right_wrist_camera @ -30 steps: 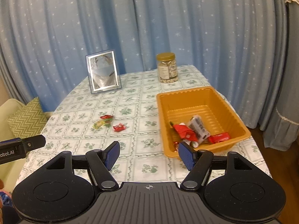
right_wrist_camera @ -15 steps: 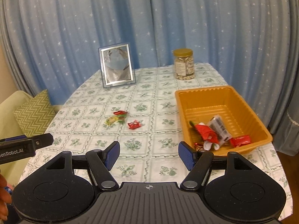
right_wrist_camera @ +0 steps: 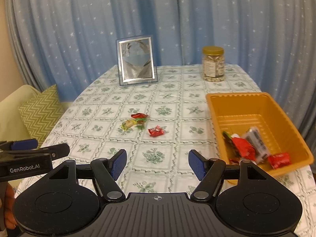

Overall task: Organize snacks
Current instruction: 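Withdraw both open tools from the tray toward the remaining candies, then grasp the small red candy packet with the right tool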

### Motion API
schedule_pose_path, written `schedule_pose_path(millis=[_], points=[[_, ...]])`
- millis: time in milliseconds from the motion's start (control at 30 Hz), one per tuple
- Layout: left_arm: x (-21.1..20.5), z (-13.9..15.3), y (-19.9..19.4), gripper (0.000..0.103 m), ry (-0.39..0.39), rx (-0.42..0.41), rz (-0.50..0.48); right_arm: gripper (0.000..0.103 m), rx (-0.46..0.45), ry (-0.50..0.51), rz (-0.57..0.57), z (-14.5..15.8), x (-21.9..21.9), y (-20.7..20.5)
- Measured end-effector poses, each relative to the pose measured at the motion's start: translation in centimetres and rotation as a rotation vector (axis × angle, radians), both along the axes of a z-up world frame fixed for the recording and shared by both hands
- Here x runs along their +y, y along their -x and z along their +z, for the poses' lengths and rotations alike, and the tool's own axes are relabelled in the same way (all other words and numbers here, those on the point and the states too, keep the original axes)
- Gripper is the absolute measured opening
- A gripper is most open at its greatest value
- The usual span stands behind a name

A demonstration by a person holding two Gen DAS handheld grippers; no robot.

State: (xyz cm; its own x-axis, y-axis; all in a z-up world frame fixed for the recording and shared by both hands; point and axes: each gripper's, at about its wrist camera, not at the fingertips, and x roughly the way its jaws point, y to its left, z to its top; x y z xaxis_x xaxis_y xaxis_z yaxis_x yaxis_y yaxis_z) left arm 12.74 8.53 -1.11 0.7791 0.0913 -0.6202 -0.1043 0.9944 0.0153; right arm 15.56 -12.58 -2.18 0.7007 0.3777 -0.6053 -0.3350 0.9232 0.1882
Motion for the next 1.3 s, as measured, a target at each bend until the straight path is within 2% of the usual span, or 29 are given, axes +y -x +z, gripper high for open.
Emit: schedule_pose_path(millis=[200,400,533,767,967,1033,1100,1233,1300], points=[[0.7,-1.6,-2.6,0.086,-0.031,-0.037,-0.061,0.069,0.010,0.011,0.042,-2.5,1.5,-3.5],[1.3,-3.5,-6.6,0.089,-0.052,-0.005,-0.092,0.069,0.003,0.024,0.087,-5.0,2.9,-7.5],[2.0,-5.0,-9.3,0.090,-0.030,0.019,-0.083,0.069,-0.019,0.024,0.133,-6.6,3.9,-9.9],[2.3,-7.2,-12.8,0.093,-0.086,0.017,-0.104,0.069,-0.056,0.089,0.209,-10.0,5.8,-13.4],[3.2,-8.7,-14.7,0.093,-0.069,0.026,-0.088,0.069,-0.055,0.105,0.217,-11.9,6.1,-15.7],[3.4,-9.0,-15.0,0.093,-0.049,0.034,-0.090,0.064,-0.047,0.105,0.219,-12.3,6.2,-16.3],[3.5,-9.2,-15.0,0.093,-0.039,0.035,-0.102,0.053,-0.036,0.107,0.234,-12.6,6.2,-16.7],[3.8,-9.5,-15.0,0.093,-0.011,0.044,-0.108,0.051,-0.052,0.112,0.240,-12.9,6.1,-17.0],[4.0,-9.6,-15.0,0.093,0.006,0.050,-0.104,0.044,-0.049,0.114,0.232,-12.9,6.1,-17.1]])
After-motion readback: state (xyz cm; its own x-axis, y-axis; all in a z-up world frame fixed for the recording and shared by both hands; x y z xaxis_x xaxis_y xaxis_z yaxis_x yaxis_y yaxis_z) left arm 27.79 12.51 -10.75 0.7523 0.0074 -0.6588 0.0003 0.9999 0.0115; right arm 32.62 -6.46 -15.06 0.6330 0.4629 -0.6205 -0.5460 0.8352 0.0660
